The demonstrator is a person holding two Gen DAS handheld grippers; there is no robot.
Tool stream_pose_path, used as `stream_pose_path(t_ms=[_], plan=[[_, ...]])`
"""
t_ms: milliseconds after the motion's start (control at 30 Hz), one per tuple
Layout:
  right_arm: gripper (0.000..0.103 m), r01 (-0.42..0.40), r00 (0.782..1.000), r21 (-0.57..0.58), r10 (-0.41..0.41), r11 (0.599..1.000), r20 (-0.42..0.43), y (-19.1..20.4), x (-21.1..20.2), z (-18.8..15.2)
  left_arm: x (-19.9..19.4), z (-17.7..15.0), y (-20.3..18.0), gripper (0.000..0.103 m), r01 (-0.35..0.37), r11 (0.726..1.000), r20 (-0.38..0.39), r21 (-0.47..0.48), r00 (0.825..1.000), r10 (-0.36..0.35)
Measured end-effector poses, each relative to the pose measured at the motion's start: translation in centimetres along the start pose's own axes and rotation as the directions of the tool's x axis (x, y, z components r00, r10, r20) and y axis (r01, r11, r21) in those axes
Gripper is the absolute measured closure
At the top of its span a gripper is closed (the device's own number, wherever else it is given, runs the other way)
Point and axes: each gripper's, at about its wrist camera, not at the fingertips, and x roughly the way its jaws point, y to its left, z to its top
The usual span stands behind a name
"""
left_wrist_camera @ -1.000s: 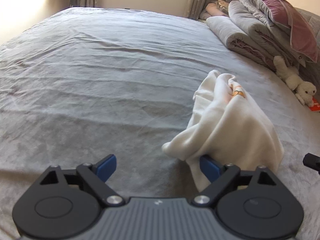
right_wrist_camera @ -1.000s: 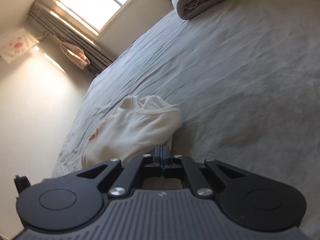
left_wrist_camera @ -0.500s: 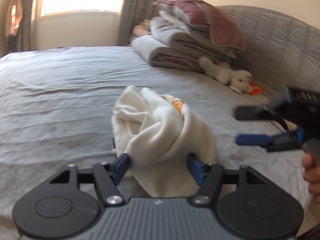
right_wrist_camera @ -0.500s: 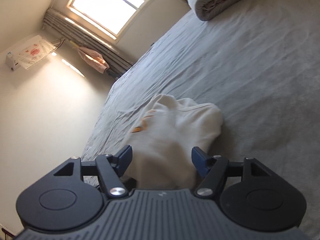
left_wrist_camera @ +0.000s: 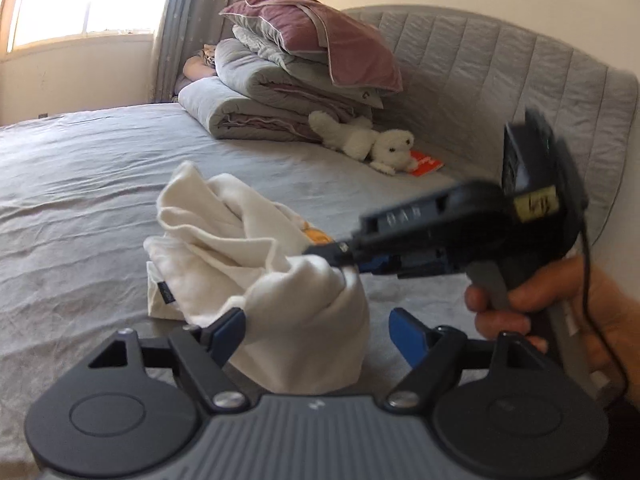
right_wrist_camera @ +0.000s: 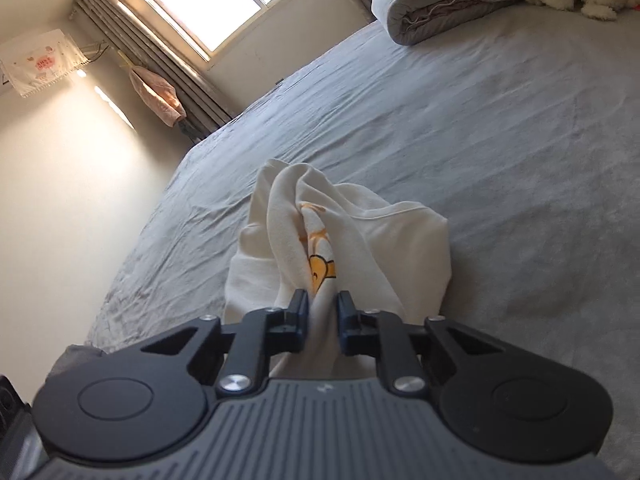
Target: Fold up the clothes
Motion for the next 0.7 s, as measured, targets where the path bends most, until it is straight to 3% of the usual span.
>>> stream_pose_path(t_ms=[133,400,633,700], plan=[[0.09,0.017,1.0,-0.003,-0.017,1.0,-0.019,-1.2,-1.1,-0.5,-0.8,0.4,1.5,0.022,-0.036,0.997,0.035,-0.071,0.999,0.038],[0.09,0.046,0.994,-0.055,-0.051,0.997,-0.1,-3.2,-2.9,-3.2,2.2,0.3,2.2,0.024,-0.119,0.978,-0.019,-0.171,0.993,0.117],[0.09,0.065,0.987,-0.076,-0.076,0.995,-0.141,-5.0,-3.1,-4.4,4.7,0.2,2.6,0.042,-0.127,0.953,-0.046,-0.276,0.992,0.119],[0.09,0.059,0.988,-0.077,-0.069,0.995,-0.14,-5.1,-3.3,-4.4,5.3,0.1,2.9,0.042,-0.131,0.942,-0.053,-0.309,0.991,0.12]])
